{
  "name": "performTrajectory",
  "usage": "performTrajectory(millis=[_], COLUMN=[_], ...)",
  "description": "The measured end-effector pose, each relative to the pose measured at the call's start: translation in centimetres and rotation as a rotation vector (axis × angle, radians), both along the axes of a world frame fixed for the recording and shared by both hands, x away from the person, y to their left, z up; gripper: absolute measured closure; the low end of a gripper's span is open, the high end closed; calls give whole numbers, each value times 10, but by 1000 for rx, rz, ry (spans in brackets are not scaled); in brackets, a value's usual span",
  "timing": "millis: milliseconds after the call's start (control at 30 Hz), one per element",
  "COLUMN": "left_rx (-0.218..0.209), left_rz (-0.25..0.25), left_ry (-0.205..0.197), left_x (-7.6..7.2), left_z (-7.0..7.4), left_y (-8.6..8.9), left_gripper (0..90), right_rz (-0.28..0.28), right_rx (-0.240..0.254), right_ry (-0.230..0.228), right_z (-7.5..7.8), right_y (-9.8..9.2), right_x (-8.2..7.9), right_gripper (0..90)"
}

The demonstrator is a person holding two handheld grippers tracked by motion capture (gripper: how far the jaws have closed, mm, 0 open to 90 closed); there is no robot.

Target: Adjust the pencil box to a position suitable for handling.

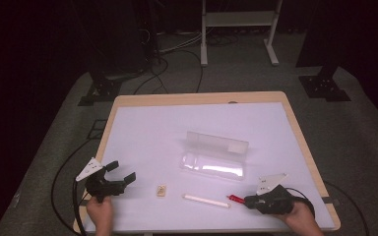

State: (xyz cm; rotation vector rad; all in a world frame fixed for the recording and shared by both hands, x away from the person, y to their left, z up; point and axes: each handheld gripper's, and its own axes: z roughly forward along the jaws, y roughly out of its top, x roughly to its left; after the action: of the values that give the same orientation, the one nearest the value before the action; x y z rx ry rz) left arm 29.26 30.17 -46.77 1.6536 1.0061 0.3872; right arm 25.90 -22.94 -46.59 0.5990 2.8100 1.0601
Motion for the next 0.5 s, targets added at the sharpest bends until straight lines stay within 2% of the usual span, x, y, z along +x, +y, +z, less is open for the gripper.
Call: performTrajectory(millis=[133, 300, 500], left_rx=[-16, -21, -31], left_rz=[7, 10, 12], left_ry=[6, 0, -4], left_x=[1, 2, 2], left_z=[0, 0, 0], left_y=[1, 2, 2], left_gripper=[1, 1, 1], right_rz=[4, 10, 10], right_rx=[2, 11, 8], right_ry=[-10, 6, -7], right_z=[-1, -1, -1], right_y=[-1, -2, -1], right_x=[-1, 2, 1], right_gripper=[785, 788, 787])
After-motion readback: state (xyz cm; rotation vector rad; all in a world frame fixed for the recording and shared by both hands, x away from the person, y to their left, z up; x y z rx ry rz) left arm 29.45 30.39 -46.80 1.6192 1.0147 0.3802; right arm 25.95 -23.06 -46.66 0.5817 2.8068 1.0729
